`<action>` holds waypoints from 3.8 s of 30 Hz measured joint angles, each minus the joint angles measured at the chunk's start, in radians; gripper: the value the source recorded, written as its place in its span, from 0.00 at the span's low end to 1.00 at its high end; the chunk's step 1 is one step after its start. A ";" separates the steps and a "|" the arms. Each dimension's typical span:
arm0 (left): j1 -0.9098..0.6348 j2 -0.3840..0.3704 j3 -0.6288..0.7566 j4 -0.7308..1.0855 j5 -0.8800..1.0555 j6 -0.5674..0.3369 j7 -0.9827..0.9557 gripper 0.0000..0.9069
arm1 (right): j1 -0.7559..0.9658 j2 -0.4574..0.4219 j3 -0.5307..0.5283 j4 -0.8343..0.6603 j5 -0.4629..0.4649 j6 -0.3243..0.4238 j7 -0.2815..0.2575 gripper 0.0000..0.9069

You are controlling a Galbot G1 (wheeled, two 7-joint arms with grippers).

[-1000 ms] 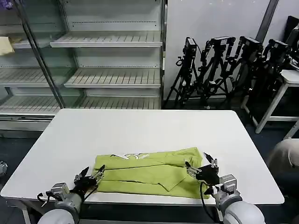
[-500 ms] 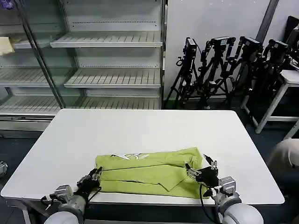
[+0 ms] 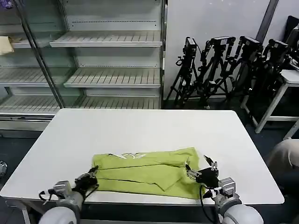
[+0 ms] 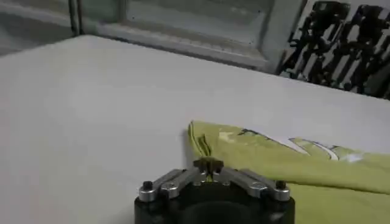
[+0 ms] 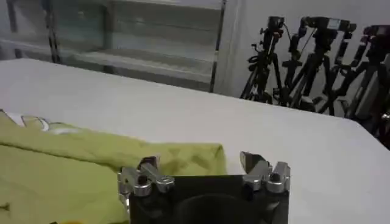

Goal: Fold and organize the clothes.

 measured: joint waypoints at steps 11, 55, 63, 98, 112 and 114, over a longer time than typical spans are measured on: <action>-0.003 0.148 -0.210 0.040 0.036 0.009 0.110 0.02 | 0.012 0.006 -0.009 -0.004 -0.001 0.003 -0.003 1.00; -0.121 -0.010 0.359 -0.131 0.164 -0.012 0.155 0.02 | -0.063 -0.003 0.128 0.062 -0.003 0.024 -0.010 1.00; -0.167 -0.017 0.409 -0.103 0.147 -0.007 0.139 0.02 | -0.058 0.000 0.136 0.060 -0.003 0.024 -0.014 1.00; -0.185 0.025 0.316 -0.110 0.087 -0.012 0.085 1.00 | -0.020 0.020 0.109 0.043 -0.011 0.021 -0.025 1.00; -0.086 0.021 0.232 -0.060 0.101 0.007 0.008 1.00 | -0.029 0.026 0.085 0.054 -0.025 0.025 -0.022 1.00; -0.085 0.017 0.231 -0.049 0.101 0.007 -0.001 1.00 | -0.031 0.027 0.085 0.056 -0.025 0.025 -0.022 1.00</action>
